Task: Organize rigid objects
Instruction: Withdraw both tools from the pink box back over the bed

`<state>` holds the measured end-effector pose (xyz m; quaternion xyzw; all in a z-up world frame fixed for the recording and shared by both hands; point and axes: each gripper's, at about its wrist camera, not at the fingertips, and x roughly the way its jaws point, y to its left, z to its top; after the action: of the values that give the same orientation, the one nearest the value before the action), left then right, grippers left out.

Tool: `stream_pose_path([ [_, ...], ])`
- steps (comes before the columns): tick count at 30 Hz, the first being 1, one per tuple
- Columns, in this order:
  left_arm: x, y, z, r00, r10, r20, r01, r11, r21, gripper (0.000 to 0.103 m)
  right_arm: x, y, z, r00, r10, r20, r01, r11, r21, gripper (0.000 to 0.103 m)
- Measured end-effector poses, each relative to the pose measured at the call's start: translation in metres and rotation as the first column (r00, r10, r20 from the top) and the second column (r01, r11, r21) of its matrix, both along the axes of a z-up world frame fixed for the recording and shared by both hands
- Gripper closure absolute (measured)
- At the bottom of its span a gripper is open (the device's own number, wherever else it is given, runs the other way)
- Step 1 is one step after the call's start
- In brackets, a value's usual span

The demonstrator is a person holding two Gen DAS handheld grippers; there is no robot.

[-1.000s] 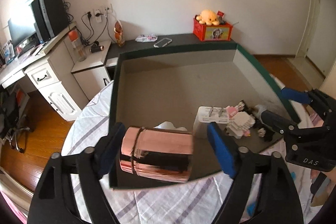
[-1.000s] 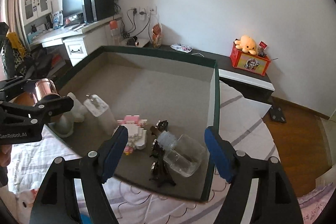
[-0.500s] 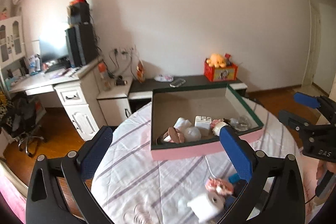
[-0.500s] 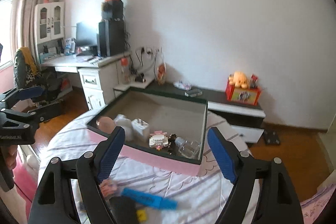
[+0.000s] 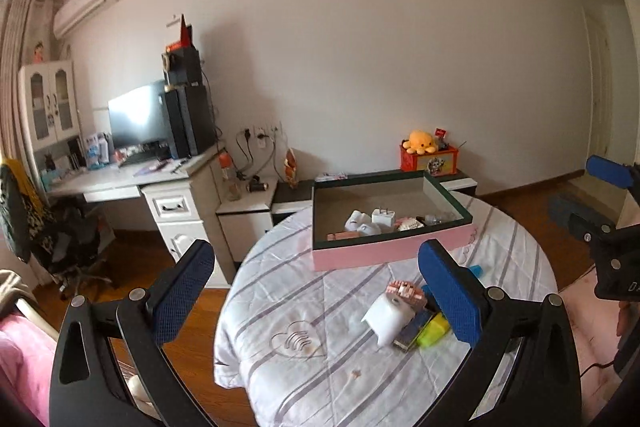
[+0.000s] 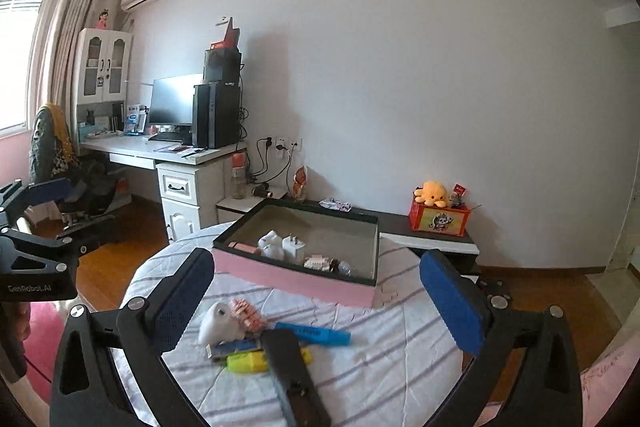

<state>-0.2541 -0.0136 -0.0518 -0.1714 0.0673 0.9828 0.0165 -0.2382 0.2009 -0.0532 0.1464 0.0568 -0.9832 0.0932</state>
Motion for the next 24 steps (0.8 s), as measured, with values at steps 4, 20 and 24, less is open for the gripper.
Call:
stream_pose_path([
  [4,0.019,0.000,0.002,1.000,-0.001,-0.017,0.001,1.000,-0.006,0.000,0.015,0.001,-0.004,1.000,-0.008,0.006,0.008,1.000,-0.004,0.000],
  [20,0.032,0.012,0.003,1.000,-0.026,-0.018,0.026,1.000,-0.015,0.000,0.040,0.004,-0.002,1.000,-0.015,0.005,0.015,1.000,-0.002,0.000],
  [24,0.025,0.016,0.000,1.000,-0.020,-0.007,0.020,0.999,-0.025,0.000,0.034,0.007,-0.006,1.000,-0.020,0.017,0.020,1.000,-0.005,0.000],
])
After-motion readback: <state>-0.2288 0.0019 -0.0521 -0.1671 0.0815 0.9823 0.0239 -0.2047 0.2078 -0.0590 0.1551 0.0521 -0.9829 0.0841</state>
